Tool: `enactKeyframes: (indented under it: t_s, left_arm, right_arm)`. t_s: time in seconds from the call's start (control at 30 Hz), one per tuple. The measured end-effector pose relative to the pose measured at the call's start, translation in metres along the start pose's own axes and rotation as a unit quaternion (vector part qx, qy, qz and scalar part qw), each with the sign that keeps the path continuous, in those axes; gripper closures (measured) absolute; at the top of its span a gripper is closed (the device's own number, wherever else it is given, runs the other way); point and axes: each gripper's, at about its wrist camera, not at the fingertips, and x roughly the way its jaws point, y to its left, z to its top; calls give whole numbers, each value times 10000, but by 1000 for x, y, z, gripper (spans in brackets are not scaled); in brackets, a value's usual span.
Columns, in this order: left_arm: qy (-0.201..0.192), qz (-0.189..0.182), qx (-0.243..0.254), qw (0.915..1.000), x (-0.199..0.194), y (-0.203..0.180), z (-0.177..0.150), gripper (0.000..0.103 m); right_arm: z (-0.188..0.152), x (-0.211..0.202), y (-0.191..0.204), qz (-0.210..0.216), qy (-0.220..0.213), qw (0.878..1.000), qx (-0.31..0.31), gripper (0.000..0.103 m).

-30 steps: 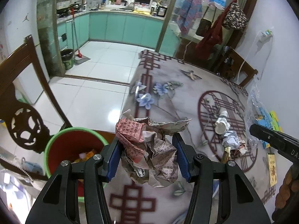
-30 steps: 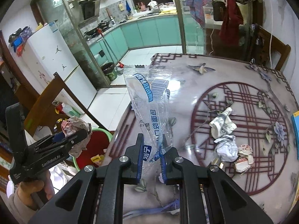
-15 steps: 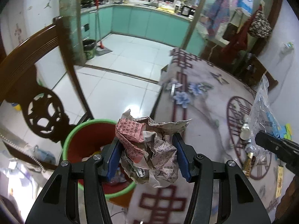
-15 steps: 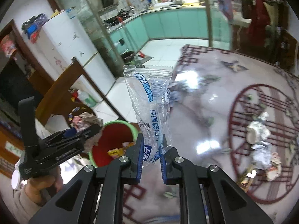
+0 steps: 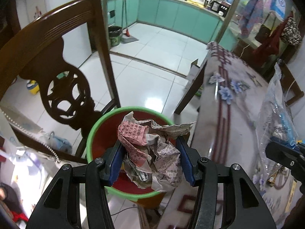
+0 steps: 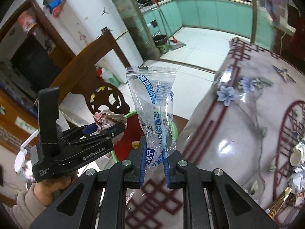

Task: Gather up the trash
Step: 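Carry the paper and plastic bag over the red bucket with both grippers, then open both grippers to drop the paper and bag into the bucket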

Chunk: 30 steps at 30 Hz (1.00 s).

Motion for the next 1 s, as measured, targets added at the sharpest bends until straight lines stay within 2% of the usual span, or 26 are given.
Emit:
enactKeyframes:
  t_s: [0.2, 0.4, 0.5, 0.6, 0.67, 0.7, 0.77, 0.8, 0.83, 1.0]
  left_arm:
    - [214, 170, -83, 9996, 22, 11, -4, 51]
    - [420, 266, -314, 9983, 43, 27, -6, 51]
    - [452, 370, -414, 9974, 49, 37, -6, 51]
    - [504, 427, -490, 9966, 54, 45, -5, 51]
    - [558, 423, -523, 9962, 57, 47, -5, 46]
    - [534, 476, -538, 9960, 57, 47, -5, 41]
    - [455, 499, -578, 9960, 54, 48, -5, 29]
    - [419, 499, -612, 9960, 52, 48, -4, 20]
    - [385, 490, -642, 9960, 50, 50, -4, 20]
    - [306, 569, -726, 9953, 42, 55, -4, 20]
  right_arm:
    - [3, 21, 0, 115, 152, 9998, -40, 90]
    - [9, 66, -1, 242, 627, 9973, -308, 90]
    - [12, 77, 0, 299, 650, 9969, -335, 90]
    - [14, 90, 5, 184, 692, 9963, -479, 90]
    - [15, 101, 6, 284, 806, 9951, -500, 90]
    - [16, 105, 6, 357, 838, 9947, -481, 88]
    - [16, 108, 6, 360, 836, 9949, -426, 74]
    - [17, 108, 6, 332, 781, 9956, -398, 64]
    - [17, 107, 6, 311, 731, 9961, -376, 59]
    - [16, 93, 3, 234, 618, 9973, -320, 58]
